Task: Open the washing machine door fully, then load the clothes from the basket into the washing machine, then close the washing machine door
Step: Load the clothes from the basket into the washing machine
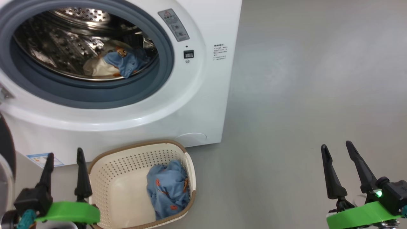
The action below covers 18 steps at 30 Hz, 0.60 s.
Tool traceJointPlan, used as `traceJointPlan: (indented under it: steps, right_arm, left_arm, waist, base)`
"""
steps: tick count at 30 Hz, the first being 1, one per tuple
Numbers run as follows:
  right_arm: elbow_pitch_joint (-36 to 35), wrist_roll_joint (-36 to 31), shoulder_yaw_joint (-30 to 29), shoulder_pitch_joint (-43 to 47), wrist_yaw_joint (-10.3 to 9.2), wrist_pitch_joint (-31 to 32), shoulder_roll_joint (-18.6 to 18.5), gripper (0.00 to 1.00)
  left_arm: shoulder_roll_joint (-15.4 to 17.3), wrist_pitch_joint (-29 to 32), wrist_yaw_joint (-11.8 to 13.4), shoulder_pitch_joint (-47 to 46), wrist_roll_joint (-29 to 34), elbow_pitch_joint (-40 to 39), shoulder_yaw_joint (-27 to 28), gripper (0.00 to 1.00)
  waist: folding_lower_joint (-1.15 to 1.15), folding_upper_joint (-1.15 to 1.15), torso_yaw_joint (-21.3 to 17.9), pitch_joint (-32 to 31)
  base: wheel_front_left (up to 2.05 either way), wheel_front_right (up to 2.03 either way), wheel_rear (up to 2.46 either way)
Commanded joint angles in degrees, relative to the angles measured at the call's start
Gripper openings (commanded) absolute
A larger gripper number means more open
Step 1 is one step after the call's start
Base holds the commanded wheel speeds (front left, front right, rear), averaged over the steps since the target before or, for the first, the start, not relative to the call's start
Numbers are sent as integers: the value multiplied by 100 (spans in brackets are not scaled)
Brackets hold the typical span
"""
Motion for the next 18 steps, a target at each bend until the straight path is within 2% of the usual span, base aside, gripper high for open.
traceJointPlan:
  steps: [1, 18]
  right_arm:
    - [-147, -83, 38, 18, 25, -45, -127, 100]
    - [-173, -106, -69, 315, 25, -45, -188, 100]
  left_arm:
    - [85, -36, -6, 86, -1, -244, 161, 100]
    - [12, -36, -37, 1018, 5, -988, 134, 100]
  waist:
    - [1, 0, 136, -153]
    - [1, 0, 360, -420]
  base:
    - [0, 0, 0]
    - [0, 0, 0]
